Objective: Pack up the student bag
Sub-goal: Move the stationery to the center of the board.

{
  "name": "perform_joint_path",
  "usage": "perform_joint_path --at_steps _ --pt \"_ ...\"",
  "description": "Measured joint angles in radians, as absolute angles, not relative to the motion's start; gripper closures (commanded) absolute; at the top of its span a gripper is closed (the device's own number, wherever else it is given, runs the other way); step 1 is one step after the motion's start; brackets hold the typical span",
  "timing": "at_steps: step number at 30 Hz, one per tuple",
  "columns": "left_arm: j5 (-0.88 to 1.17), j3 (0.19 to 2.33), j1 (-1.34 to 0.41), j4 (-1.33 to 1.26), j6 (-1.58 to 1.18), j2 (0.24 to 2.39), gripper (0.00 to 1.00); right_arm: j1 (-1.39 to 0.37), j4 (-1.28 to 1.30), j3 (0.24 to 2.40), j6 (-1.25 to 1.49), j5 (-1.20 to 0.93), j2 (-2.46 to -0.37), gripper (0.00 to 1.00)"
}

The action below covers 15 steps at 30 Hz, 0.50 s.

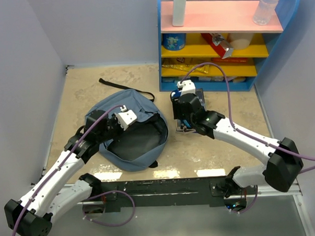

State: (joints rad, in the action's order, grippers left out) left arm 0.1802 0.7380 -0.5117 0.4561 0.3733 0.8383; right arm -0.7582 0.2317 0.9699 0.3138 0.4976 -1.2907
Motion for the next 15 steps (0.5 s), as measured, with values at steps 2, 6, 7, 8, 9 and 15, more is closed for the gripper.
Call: perform_joint_path --at_steps 2,6,7,8,9,15 --pt "0.179 0.738 -0.512 0.456 0.374 0.838 1.0 -0.757 0.216 0.993 0.315 0.469 -1.333 0.52" --pt "0.178 0.738 -0.512 0.456 0.376 0.838 1.0 -0.756 0.195 1.019 0.331 0.389 -1.423 0.53" --pt "0.178 0.738 -0.512 0.456 0.376 0.838 1.0 -0.756 0.193 1.019 0.336 0.369 -1.441 0.54" --pt "0.178 0.738 -0.511 0.456 0.376 0.838 1.0 -0.756 0.194 1.019 0.34 0.356 -1.454 0.54" --pt "0.178 0.738 -0.512 0.456 0.377 0.838 1.0 -0.756 0.194 1.019 0.344 0.342 -1.469 0.54" --pt "0.177 0.738 -0.512 0.456 0.377 0.838 1.0 -0.737 0.193 1.018 0.367 0.313 -1.498 0.52"
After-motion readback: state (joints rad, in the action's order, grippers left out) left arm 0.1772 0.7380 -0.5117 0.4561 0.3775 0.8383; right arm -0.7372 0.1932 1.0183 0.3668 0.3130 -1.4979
